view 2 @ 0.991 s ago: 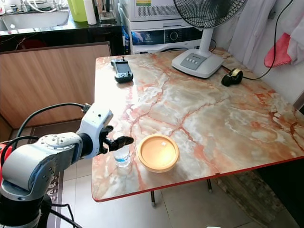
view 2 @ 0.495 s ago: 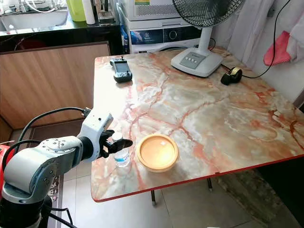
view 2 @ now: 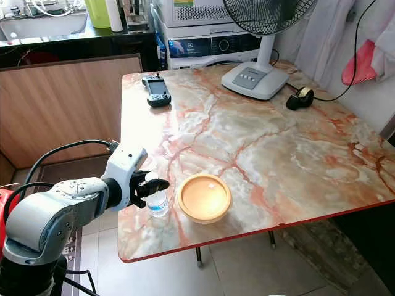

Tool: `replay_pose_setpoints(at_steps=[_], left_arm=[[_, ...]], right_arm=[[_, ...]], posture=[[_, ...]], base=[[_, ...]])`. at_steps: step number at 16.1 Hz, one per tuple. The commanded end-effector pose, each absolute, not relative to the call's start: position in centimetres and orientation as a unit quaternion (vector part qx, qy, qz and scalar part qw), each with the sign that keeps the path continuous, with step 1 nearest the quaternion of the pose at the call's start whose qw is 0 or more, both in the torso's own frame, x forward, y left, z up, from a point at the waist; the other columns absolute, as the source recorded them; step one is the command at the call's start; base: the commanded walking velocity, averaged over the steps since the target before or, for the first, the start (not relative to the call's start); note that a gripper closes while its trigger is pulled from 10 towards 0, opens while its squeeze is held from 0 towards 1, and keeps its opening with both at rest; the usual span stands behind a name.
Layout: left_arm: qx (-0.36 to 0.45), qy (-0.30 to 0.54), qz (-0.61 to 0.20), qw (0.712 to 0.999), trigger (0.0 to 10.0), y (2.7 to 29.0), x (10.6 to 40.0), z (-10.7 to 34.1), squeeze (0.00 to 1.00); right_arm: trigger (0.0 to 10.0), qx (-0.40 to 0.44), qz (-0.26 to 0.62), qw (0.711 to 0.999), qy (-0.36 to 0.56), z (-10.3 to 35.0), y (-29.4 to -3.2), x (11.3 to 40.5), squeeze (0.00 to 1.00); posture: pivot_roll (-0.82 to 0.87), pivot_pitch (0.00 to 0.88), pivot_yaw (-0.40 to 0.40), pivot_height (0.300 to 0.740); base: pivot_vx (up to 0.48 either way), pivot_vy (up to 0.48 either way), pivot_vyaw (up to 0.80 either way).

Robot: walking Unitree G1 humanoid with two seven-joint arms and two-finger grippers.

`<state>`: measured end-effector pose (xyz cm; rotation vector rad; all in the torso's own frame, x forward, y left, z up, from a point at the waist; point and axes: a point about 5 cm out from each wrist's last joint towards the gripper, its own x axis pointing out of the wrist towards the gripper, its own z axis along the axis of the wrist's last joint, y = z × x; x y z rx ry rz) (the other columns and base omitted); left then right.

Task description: Restocking fridge

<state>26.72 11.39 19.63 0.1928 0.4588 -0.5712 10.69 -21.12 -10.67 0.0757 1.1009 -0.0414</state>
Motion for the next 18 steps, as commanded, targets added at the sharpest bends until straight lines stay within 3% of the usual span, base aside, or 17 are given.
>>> replay_pose_setpoints(at_steps=[1, 8, 11, 14, 15, 18], left_arm=[[0.095, 0.230, -0.281, 0.927, 0.0, 11.4, 26.6, 19.3, 0.00], [0.110, 0.222, -0.263, 0.932, 0.0, 11.9, 27.0, 19.4, 0.00], [0.160, 0.185, -0.165, 0.955, 0.0, 15.9, 28.5, 21.4, 0.00], [0.157, 0.135, -0.049, 0.977, 0.0, 20.0, 29.5, 23.1, 0.00], [0.161, 0.129, 0.037, 0.978, 10.0, 23.5, 29.3, 22.3, 0.00], [0.144, 0.161, 0.147, 0.965, 10.0, 28.2, 27.5, 17.6, 0.00]], right_arm=[[10.0, 0.034, -0.022, 0.848, 0.529, -10.7, -21.4, 10.3, 0.00], [10.0, 0.037, -0.022, 0.847, 0.530, -10.7, -21.4, 10.3, 0.00], [10.0, 0.027, -0.013, 0.847, 0.531, -10.7, -21.4, 10.4, 0.00], [10.0, 0.030, -0.015, 0.847, 0.530, -10.7, -21.4, 10.3, 0.00], [10.0, 0.029, -0.013, 0.847, 0.531, -10.7, -21.3, 10.4, 0.00], [10.0, 0.027, -0.011, 0.847, 0.531, -10.7, -21.4, 10.4, 0.00]], posture=[[0.22, 0.000, -0.022, 0.740], [0.21, 0.000, -0.022, 0.740], [0.22, 0.000, -0.024, 0.740], [0.22, 0.000, -0.025, 0.740], [0.22, 0.000, -0.027, 0.740], [0.22, 0.000, -0.026, 0.740]], base=[[0.000, 0.000, 0.00], [0.000, 0.000, 0.00], [0.000, 0.000, 0.00], [0.000, 0.000, 0.00], [0.000, 0.000, 0.00], [0.000, 0.000, 0.00]])
